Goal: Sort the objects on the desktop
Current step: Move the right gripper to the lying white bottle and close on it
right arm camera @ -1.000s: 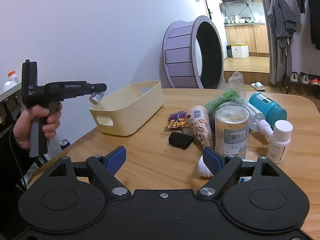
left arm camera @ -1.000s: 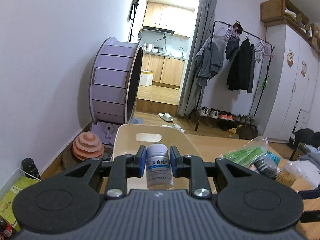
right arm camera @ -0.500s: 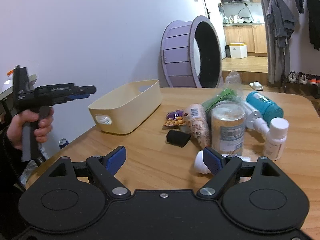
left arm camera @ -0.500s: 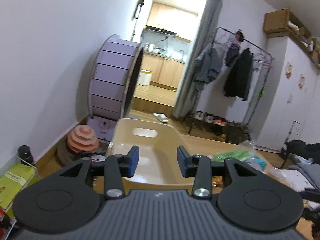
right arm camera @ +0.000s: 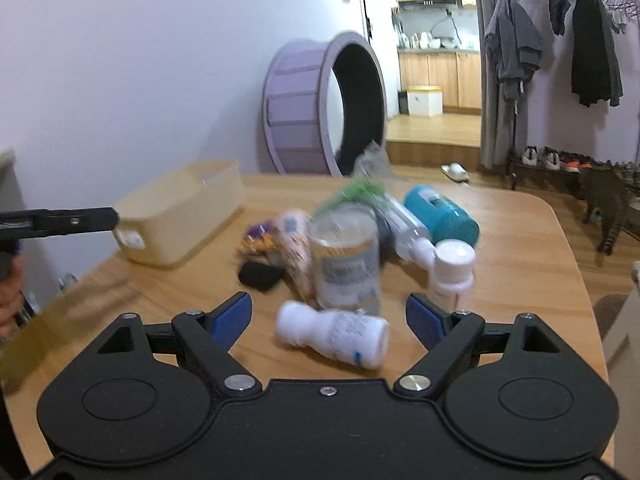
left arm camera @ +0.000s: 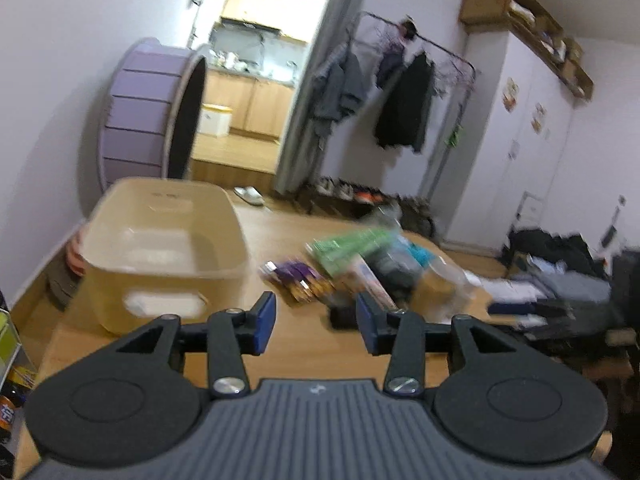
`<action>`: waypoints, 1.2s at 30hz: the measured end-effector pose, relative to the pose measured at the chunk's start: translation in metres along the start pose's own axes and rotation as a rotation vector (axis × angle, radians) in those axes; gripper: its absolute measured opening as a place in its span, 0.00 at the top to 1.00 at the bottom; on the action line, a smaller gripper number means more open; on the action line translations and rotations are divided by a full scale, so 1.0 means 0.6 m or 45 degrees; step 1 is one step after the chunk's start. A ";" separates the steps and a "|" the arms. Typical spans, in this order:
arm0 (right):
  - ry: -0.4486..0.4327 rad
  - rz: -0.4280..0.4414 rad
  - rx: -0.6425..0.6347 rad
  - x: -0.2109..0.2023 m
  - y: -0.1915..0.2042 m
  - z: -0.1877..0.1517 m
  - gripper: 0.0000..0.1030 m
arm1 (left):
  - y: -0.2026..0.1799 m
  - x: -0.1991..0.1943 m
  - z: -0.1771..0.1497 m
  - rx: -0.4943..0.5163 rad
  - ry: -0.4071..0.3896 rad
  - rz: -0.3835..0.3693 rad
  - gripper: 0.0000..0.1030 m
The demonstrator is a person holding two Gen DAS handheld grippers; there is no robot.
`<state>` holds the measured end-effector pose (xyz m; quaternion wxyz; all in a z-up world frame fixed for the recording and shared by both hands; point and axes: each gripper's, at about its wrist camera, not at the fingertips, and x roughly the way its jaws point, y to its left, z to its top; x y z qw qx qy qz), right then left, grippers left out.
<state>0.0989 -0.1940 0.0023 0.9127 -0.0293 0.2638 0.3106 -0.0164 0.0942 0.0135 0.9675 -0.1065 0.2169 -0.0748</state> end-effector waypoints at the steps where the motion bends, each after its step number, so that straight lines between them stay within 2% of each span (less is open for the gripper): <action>1: 0.011 -0.015 -0.012 0.004 -0.001 -0.002 0.19 | -0.006 0.003 -0.005 0.017 0.013 -0.007 0.58; 6: 0.007 -0.038 -0.206 0.008 0.024 -0.007 0.19 | -0.020 0.017 -0.017 0.051 0.063 -0.051 0.58; 9: 0.063 -0.024 -0.263 0.021 0.031 -0.008 0.19 | -0.026 0.020 -0.016 0.058 0.066 -0.061 0.58; 16: 0.132 -0.033 -0.270 0.049 0.015 -0.008 0.20 | -0.029 0.023 -0.016 0.056 0.075 -0.066 0.58; 18: 0.155 -0.034 -0.275 0.056 0.014 -0.010 0.23 | -0.029 0.023 -0.016 0.059 0.080 -0.063 0.58; 23: 0.246 0.047 -0.279 0.052 0.026 -0.019 0.48 | -0.028 0.020 -0.016 0.057 0.077 -0.057 0.58; 25: 0.252 0.085 -0.292 0.042 0.034 -0.021 0.52 | -0.028 0.021 -0.016 0.056 0.079 -0.060 0.58; 30: 0.215 0.133 -0.298 0.023 0.049 -0.017 0.52 | -0.033 0.023 -0.017 0.064 0.085 -0.068 0.58; 36: 0.180 0.143 -0.258 0.034 0.044 -0.004 0.50 | -0.031 0.024 -0.017 0.050 0.089 -0.070 0.58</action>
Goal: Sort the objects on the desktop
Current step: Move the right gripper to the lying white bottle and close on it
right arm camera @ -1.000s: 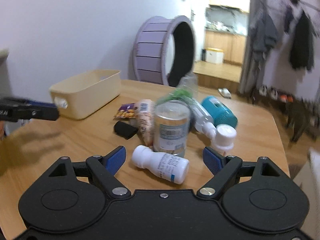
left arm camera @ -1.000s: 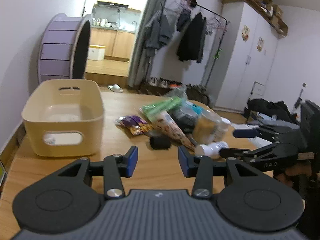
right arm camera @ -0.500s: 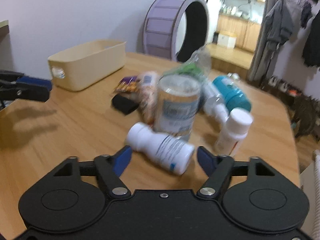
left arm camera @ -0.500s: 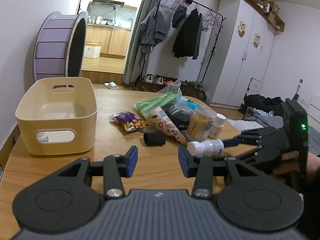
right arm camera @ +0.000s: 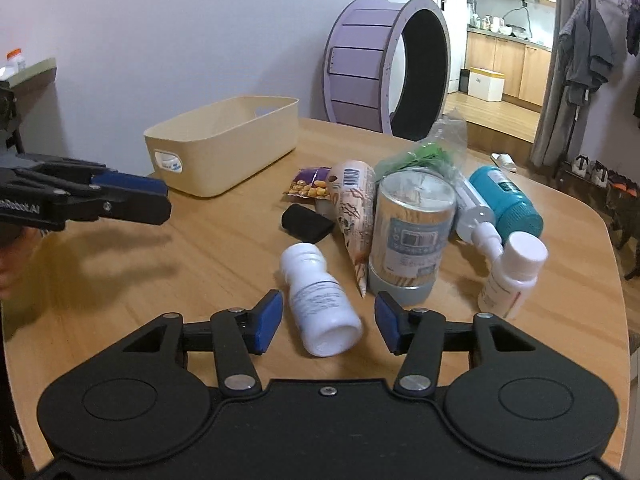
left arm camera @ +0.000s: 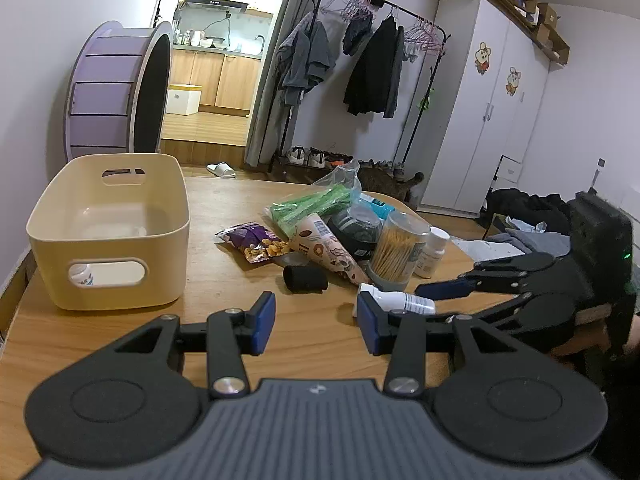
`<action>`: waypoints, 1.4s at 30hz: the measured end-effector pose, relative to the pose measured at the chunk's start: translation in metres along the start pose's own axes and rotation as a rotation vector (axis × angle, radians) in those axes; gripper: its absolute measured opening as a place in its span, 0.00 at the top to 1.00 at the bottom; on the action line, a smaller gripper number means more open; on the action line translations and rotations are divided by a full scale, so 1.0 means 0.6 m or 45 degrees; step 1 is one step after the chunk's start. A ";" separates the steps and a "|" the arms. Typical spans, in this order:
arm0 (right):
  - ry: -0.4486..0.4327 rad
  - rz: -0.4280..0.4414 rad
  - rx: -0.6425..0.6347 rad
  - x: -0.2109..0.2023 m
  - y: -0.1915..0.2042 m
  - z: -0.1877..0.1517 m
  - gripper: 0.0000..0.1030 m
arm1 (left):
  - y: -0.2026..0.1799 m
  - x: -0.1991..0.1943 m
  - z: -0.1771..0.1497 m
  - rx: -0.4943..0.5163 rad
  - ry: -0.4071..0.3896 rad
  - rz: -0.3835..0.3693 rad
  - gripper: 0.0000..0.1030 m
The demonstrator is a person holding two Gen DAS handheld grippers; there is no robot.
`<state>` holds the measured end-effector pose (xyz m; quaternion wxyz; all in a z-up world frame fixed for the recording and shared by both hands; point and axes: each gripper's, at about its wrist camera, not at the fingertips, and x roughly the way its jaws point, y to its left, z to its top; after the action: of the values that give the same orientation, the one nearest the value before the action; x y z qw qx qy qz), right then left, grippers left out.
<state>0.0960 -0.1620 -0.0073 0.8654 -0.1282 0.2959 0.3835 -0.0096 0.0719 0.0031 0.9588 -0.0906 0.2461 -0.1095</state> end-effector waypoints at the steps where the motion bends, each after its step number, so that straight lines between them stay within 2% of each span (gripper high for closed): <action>1: 0.010 -0.002 -0.013 0.005 0.003 0.000 0.50 | 0.000 0.001 -0.001 -0.001 0.004 0.002 0.58; 9: 0.070 0.016 -0.035 0.026 0.010 -0.012 0.51 | 0.001 -0.005 0.000 -0.004 0.002 -0.002 0.58; 10: 0.067 0.019 -0.030 0.025 0.011 -0.012 0.55 | 0.002 -0.006 0.000 -0.007 0.000 -0.002 0.57; 11: 0.064 0.015 -0.026 0.024 0.010 -0.013 0.63 | 0.003 -0.006 0.001 -0.010 0.000 -0.002 0.57; 13: 0.062 0.015 -0.010 0.022 0.007 -0.013 0.65 | 0.003 -0.006 0.002 -0.012 -0.001 0.000 0.57; 30: 0.045 0.014 -0.052 0.025 0.018 -0.016 0.60 | 0.005 0.001 0.001 -0.040 0.012 -0.006 0.57; 33: 0.041 0.014 -0.055 0.026 0.019 -0.015 0.56 | 0.005 0.001 0.000 -0.047 0.015 -0.010 0.57; 35: 0.040 0.002 -0.055 0.027 0.021 -0.016 0.45 | 0.005 0.000 0.000 -0.047 0.015 -0.007 0.57; 40: 0.044 0.016 -0.046 0.027 0.021 -0.016 0.46 | 0.006 -0.001 -0.001 -0.052 0.015 -0.001 0.57; 42: 0.045 0.026 -0.047 0.026 0.022 -0.016 0.51 | 0.006 0.000 -0.001 -0.053 0.018 -0.001 0.56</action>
<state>0.0907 -0.1481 -0.0242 0.8536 -0.1479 0.3053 0.3952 -0.0093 0.0756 0.0017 0.9549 -0.1100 0.2550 -0.1054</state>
